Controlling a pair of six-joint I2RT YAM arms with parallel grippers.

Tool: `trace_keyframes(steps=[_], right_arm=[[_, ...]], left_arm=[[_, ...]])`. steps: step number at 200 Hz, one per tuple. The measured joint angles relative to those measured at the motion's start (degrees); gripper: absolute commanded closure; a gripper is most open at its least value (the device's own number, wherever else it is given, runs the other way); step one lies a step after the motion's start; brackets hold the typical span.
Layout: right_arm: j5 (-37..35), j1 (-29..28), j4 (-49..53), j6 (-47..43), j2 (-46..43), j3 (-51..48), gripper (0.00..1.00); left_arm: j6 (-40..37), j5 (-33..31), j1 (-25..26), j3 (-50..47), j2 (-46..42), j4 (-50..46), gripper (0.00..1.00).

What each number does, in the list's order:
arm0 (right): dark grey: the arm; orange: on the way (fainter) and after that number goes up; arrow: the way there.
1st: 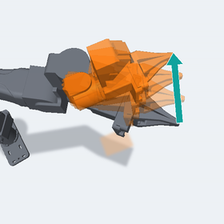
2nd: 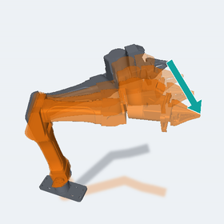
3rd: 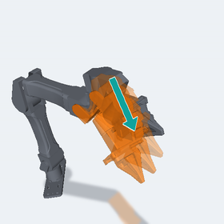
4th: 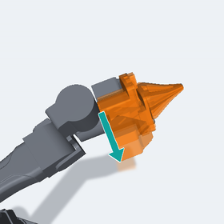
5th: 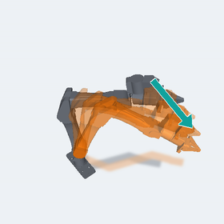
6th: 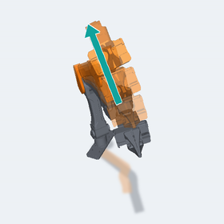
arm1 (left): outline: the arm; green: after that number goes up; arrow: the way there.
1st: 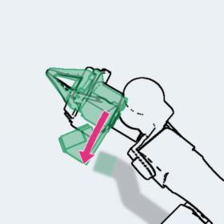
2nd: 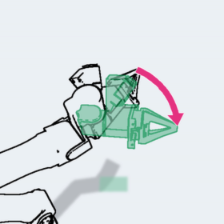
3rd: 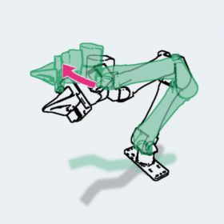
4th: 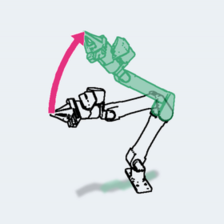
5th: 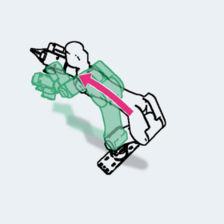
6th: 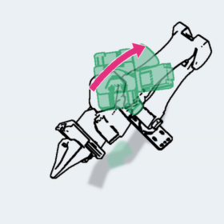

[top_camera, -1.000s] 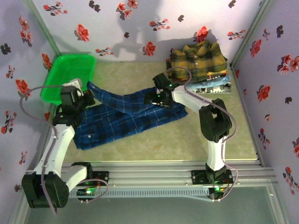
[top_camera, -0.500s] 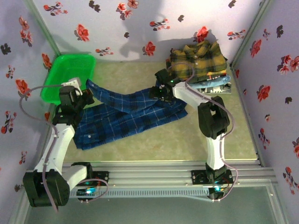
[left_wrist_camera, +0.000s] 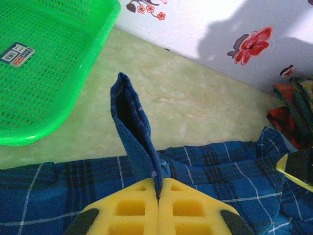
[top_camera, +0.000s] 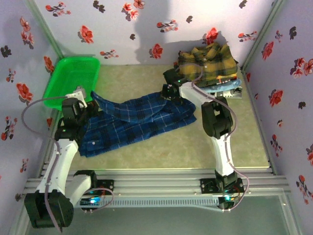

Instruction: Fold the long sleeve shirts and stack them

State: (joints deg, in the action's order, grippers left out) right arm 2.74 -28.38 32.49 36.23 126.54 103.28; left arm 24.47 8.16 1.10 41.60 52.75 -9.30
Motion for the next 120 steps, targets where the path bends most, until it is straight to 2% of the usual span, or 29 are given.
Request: trace_keyframes(steps=[24, 45, 81, 120], right_arm=[[-0.1, 0.0, -0.5, 0.4, 1.7, 2.4, 0.94], [-0.4, 0.0, -0.6, 0.2, 2.9, 4.5, 0.97], [-1.1, 0.0, -1.4, 0.1, 4.1, 7.1, 0.94], [-0.7, 0.0, -0.7, -1.0, 7.2, 13.6, 0.8]], left_arm=[[0.0, 0.0, 0.0, -0.7, -1.3, -1.7, 0.96], [0.0, 0.0, 0.0, -1.2, -2.6, -3.5, 0.96], [-0.5, -1.6, 0.0, -1.8, -5.3, -7.1, 0.96], [-0.7, -4.9, 0.0, -2.9, -7.9, -9.8, 0.95]])
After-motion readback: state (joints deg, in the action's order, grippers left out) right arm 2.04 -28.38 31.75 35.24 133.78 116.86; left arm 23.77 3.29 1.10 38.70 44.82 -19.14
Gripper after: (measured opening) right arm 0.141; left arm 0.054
